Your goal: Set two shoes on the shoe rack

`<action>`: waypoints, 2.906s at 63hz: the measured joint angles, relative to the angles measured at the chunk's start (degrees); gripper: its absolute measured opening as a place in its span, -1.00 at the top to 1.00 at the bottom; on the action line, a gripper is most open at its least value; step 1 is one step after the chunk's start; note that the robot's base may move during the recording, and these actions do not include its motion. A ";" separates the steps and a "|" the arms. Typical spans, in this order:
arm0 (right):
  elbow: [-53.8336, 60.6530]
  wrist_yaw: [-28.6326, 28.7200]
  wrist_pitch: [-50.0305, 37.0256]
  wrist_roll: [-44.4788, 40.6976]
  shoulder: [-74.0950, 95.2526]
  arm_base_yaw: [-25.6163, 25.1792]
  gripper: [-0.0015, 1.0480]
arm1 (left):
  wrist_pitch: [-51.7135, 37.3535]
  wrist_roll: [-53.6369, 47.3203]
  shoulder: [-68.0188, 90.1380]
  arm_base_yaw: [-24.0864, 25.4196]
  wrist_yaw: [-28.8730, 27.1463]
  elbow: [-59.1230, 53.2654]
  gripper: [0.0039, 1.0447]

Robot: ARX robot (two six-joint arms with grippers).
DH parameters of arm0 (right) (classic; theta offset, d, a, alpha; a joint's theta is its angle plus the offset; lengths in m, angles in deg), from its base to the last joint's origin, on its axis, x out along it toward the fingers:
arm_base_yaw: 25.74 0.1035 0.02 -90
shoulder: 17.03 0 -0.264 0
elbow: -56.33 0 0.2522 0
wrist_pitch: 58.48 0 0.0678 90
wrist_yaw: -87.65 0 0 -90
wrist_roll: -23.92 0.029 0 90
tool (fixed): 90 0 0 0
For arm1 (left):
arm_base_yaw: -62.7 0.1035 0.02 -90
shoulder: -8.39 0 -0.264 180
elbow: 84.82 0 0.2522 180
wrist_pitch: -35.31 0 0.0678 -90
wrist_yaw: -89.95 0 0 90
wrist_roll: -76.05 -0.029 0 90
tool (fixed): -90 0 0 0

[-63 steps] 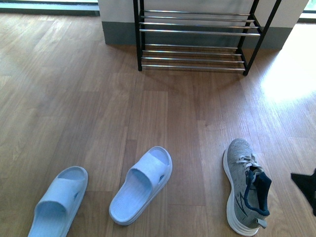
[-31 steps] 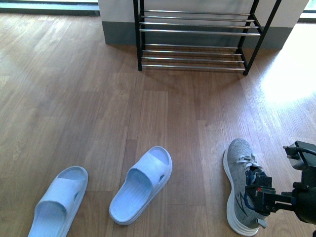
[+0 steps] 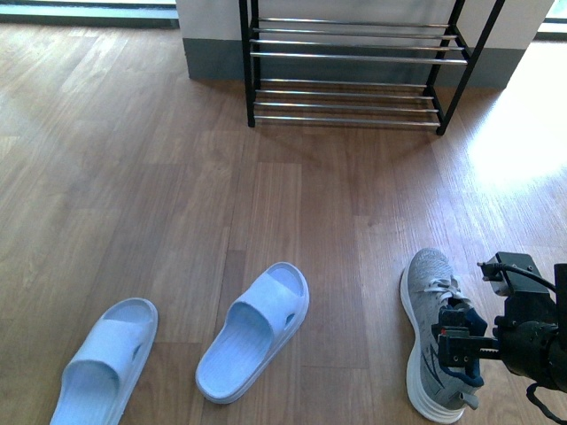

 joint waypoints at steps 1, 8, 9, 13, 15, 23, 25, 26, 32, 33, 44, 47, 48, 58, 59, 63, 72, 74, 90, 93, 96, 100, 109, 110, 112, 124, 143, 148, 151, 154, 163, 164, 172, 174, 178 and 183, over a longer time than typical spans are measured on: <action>-0.35 -0.11 0.07 -0.42 0.24 -0.09 -0.82 | 0.00 0.00 0.00 0.00 0.02 0.00 0.98; -2.71 -0.90 1.55 -2.08 1.49 -1.05 -0.82 | 0.00 0.00 0.00 0.00 0.02 0.00 0.98; -3.06 -1.27 1.86 -2.14 1.64 -1.22 -0.82 | 0.00 0.00 0.00 0.00 0.02 0.00 0.98; -4.13 -1.84 2.47 -2.82 2.10 -1.44 -0.82 | 0.00 0.00 0.00 0.00 0.00 0.00 0.98; -4.68 -2.51 2.80 -2.86 2.34 -1.62 -0.82 | 0.00 0.00 0.00 0.00 0.00 0.00 0.98; -5.62 -2.69 4.70 -3.04 2.36 -2.32 -0.82 | 0.00 0.00 0.00 0.00 0.02 0.00 0.98; -5.51 -1.92 5.09 -3.02 1.95 -2.71 -0.82 | 0.00 0.00 0.00 0.00 0.02 0.00 0.98; -5.46 -1.60 5.27 -2.99 1.75 -2.89 -0.82 | 0.00 0.00 0.00 0.00 0.02 0.00 0.98; -4.76 -0.13 5.70 -3.23 0.13 -4.72 -0.82 | 0.00 0.00 0.00 0.00 0.00 0.00 0.98; -4.76 -0.13 5.84 -3.41 -0.24 -5.27 -0.82 | 0.00 0.00 0.00 0.00 0.00 0.00 0.98; -4.74 -0.13 6.05 -5.27 -1.51 -8.85 -0.82 | 0.00 0.00 0.00 0.00 0.02 0.00 0.98; -4.44 -0.22 5.75 -5.88 -1.51 -9.20 -0.82 | 0.00 0.00 0.00 0.00 0.02 0.00 0.98; -4.33 -0.33 5.64 -5.97 -1.49 -9.20 -0.82 | 0.00 0.00 0.00 0.00 0.02 0.00 0.98; -3.72 -1.25 4.90 -5.57 -0.37 -7.06 -0.82 | 0.00 0.00 0.00 0.00 0.00 0.00 0.98; -3.72 -1.31 4.90 -5.55 -0.28 -6.91 -0.82 | 0.00 0.00 0.00 0.00 0.00 0.00 0.98; -3.72 -2.12 4.72 -5.14 0.50 -5.79 -0.82 | 0.00 0.00 0.00 0.00 0.02 0.00 0.98; -4.20 -3.82 3.54 -3.67 3.48 -3.45 -0.82 | 0.00 0.02 0.00 0.00 0.00 0.00 0.98; -4.28 -4.33 2.84 -3.28 4.15 -3.06 -0.82 | 0.00 0.00 0.00 0.00 0.00 0.00 0.98; -5.20 -6.86 -0.37 -1.57 6.58 -1.18 -0.31 | 0.00 0.00 0.00 0.00 0.02 0.00 0.98; -5.42 -6.97 -1.18 -1.27 6.95 -0.94 -0.17 | 0.00 0.00 0.00 0.00 0.02 0.00 0.98; -5.66 -6.99 -1.51 -1.27 7.43 -0.66 -0.01 | 0.00 0.00 0.00 0.00 0.02 0.00 0.98; -5.75 -7.06 -1.55 -1.25 7.74 -0.46 0.16 | 0.00 0.00 0.00 0.00 0.02 0.00 0.98; -5.77 -7.43 -2.21 -0.85 8.15 -0.11 0.60 | 0.00 0.00 0.00 0.00 0.00 0.00 0.98; -5.77 -7.43 -2.29 -0.79 8.17 -0.11 0.63 | 0.00 0.00 0.00 0.00 0.00 0.00 0.98; -5.77 -7.45 -2.47 -0.57 8.17 -0.09 0.73 | 0.00 0.00 0.00 0.00 0.00 0.00 0.98; -5.75 -7.85 -2.84 0.50 8.17 0.04 0.98 | 0.00 0.00 0.00 0.00 0.00 0.00 0.98; 0.48 -6.36 -5.40 0.70 2.99 -0.68 0.98 | 0.00 0.00 0.00 0.00 0.02 0.00 0.98; 3.56 -6.05 -5.70 -1.44 -1.11 -2.10 0.98 | 0.00 0.00 0.00 0.00 0.02 0.00 0.98; 5.31 -5.99 -5.70 -2.84 -3.80 -3.19 0.98 | 0.00 0.00 0.00 0.00 0.00 0.00 0.98; 7.15 -5.70 -5.60 -5.14 -6.82 -4.42 0.98 | 0.00 0.00 0.00 0.00 0.00 0.00 0.98; 14.91 -2.19 -1.07 -13.11 -21.97 -9.35 0.98 | 0.00 0.02 0.00 0.00 0.02 0.00 0.98; 15.96 -1.46 0.17 -14.82 -24.57 -10.05 0.98 | 0.00 0.00 0.00 0.00 0.02 0.00 0.98; 21.27 4.44 11.96 -23.47 -44.61 -15.04 0.98 | 0.00 0.00 0.00 0.00 0.00 0.00 0.98; 21.92 6.82 17.00 -25.59 -51.71 -16.76 0.98 | 0.00 0.00 0.00 0.00 0.02 0.00 0.98; 21.64 11.89 29.00 -27.91 -67.14 -20.61 0.98 | 0.00 0.00 0.00 0.00 0.00 0.00 0.98; 19.65 18.14 42.47 -28.74 -84.00 -25.14 0.98 | 0.00 0.00 0.00 0.00 0.02 0.00 0.98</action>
